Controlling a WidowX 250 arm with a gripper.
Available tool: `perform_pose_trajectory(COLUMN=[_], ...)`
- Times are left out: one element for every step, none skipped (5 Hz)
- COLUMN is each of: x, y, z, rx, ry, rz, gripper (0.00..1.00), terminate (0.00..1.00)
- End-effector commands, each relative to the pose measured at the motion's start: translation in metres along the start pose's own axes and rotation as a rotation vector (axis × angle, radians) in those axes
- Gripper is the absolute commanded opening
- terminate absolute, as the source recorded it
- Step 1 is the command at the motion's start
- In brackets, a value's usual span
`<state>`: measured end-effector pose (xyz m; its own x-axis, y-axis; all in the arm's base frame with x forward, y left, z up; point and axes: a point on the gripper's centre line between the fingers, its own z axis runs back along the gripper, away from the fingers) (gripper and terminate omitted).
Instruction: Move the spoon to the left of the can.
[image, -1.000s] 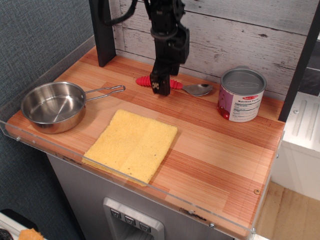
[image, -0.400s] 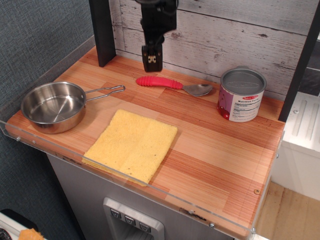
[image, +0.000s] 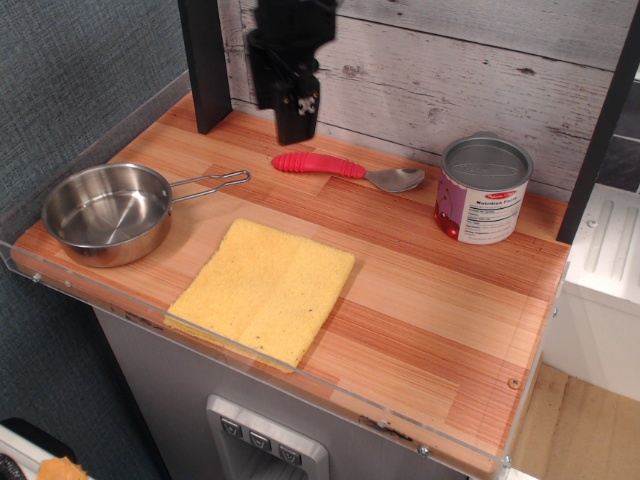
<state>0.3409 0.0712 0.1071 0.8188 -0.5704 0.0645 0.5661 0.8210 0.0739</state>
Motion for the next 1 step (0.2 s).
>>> perform_pose_trajectory(x=[-0.0282], y=[-0.0160], z=[0.0398], rx=[0.045], ry=[-0.018], rz=[0.149], gripper=[1.00], terminate=[1.00])
